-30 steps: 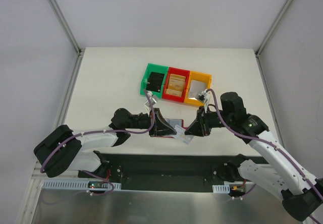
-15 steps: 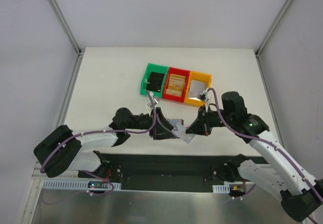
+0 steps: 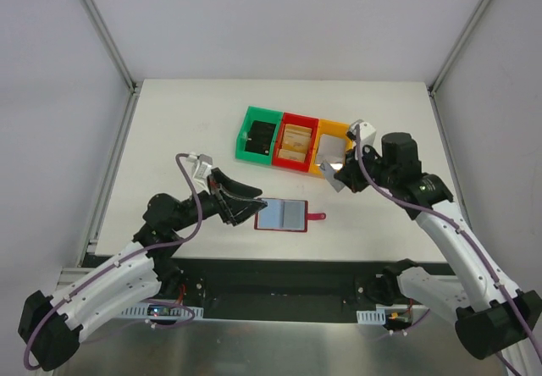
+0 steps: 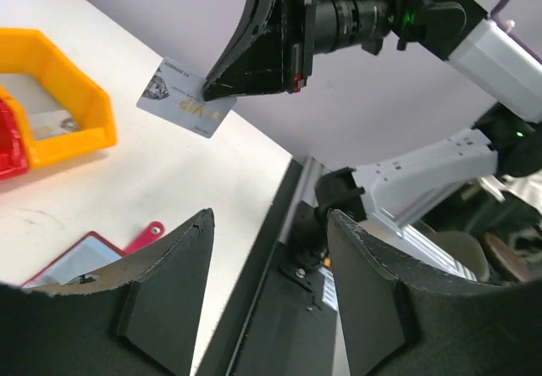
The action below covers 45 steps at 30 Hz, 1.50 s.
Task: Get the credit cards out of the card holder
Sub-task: Place the credit card in the storage box.
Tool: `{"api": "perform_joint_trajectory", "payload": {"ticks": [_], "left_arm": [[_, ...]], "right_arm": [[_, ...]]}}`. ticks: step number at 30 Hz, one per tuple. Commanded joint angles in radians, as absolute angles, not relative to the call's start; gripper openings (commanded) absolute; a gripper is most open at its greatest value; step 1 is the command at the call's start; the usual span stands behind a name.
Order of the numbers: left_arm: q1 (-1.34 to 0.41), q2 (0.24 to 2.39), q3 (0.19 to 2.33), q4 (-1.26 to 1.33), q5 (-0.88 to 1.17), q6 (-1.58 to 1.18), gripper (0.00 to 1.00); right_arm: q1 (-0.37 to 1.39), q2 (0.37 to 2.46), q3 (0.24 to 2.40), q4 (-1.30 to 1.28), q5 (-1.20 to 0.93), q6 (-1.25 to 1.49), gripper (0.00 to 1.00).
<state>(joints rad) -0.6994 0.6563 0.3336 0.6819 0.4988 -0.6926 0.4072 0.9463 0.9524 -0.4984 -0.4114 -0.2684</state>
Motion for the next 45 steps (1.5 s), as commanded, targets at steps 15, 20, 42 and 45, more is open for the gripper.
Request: {"api": "perform_joint_trajectory", "payload": {"ticks": [15, 20, 42, 45], "left_arm": [[-0.699, 0.667, 0.304, 0.546, 0.442, -0.683, 0.51], [-0.699, 0.664, 0.287, 0.540, 0.434, -0.692, 0.51], [-0.699, 0.699, 0.291, 0.489, 0.445, -0.680, 0.50], [-0.699, 0.707, 0.293, 0.489, 0.448, -0.673, 0.50]], "right_arm": [[0.278, 1.347, 1.112, -0.339, -0.406, -0.911, 0.00], [0.253, 1.434, 1.140, -0.341, -0.508, -0.968, 0.00], [0.210, 1.692, 1.210, -0.310, -0.640, -1.028, 0.00], [0.212, 1.698, 1.204, -0.331, -0.655, -1.037, 0.00]]}}
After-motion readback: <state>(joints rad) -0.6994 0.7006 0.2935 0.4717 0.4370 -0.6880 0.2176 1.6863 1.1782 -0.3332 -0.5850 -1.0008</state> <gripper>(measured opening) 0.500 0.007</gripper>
